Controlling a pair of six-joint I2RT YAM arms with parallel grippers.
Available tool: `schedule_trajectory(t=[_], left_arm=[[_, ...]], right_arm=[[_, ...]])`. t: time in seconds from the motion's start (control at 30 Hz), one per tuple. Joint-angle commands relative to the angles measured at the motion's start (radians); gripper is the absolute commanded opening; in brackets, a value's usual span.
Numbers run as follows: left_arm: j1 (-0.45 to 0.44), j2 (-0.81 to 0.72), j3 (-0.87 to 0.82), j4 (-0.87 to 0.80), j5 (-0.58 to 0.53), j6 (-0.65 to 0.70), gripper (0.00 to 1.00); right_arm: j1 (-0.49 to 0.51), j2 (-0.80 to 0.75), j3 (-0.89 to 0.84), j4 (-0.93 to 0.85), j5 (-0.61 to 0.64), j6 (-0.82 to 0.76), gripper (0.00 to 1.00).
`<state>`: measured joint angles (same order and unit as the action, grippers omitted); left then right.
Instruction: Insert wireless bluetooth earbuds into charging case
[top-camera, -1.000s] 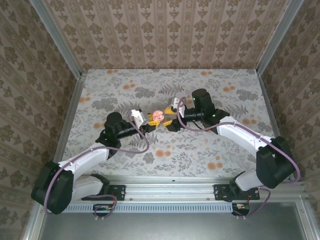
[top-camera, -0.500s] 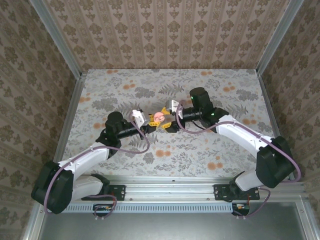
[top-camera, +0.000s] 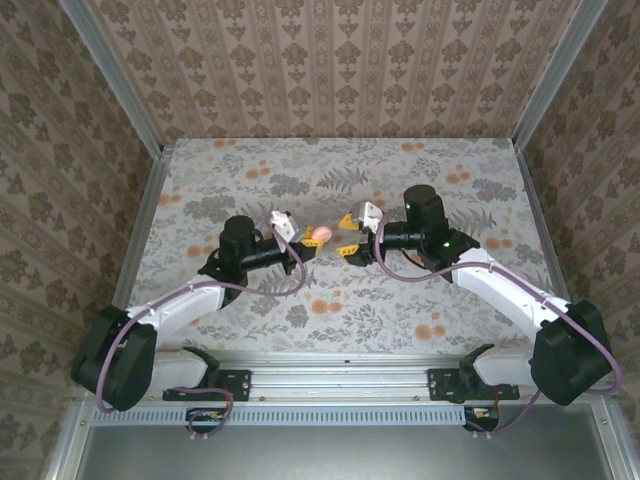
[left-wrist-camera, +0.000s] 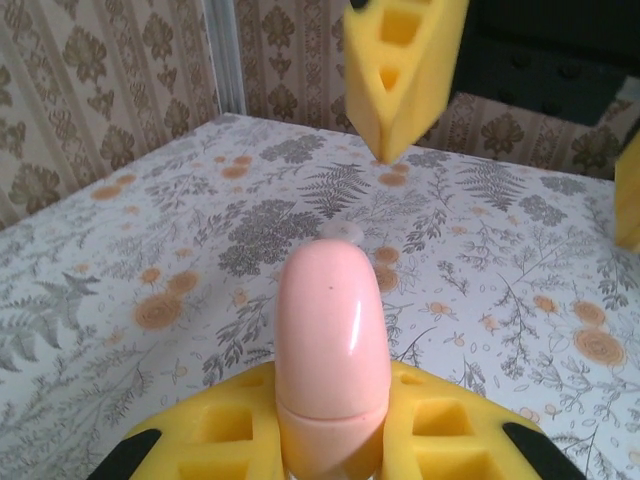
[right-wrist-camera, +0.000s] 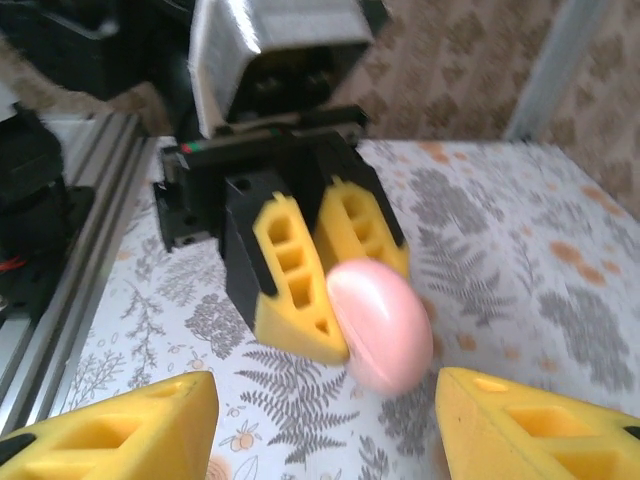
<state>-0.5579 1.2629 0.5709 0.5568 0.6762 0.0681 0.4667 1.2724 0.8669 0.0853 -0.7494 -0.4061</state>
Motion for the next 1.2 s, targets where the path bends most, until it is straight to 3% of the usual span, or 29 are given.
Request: schedule_trajectory(t=[0.0, 0.27, 0.43, 0.67, 0.87, 1.17], left_arm=[[-0.008, 0.046, 0.042, -0.045, -0.027, -0.156, 0.1], [-0.017, 0.238, 0.186, -0.239, -0.1, -0.488, 0.07], [-0.032, 0.371, 0.278, -0.312, -0.119, -0.681, 0.06], [-0.054, 0.527, 0.435, -0.453, -0.101, -0.823, 0.06], [-0.057, 0.648, 0.56, -0.605, -0.115, -0.867, 0.08], [-0.057, 0.75, 0.636, -0.661, -0.098, -0.933, 0.09]], right_arm=[[-0.029, -0.042, -0.05, 0.077, 0.17, 0.232, 0.63], [-0.064, -0.039, -0.056, -0.085, 0.434, 0.598, 0.64], [-0.109, -0.027, -0.069, -0.153, 0.463, 0.744, 0.65], [-0.141, -0.04, -0.096, -0.202, 0.476, 0.794, 0.65], [-0.169, -0.082, -0.132, -0.231, 0.51, 0.819, 0.65], [-0.178, -0.113, -0.172, -0.209, 0.5, 0.84, 0.65]])
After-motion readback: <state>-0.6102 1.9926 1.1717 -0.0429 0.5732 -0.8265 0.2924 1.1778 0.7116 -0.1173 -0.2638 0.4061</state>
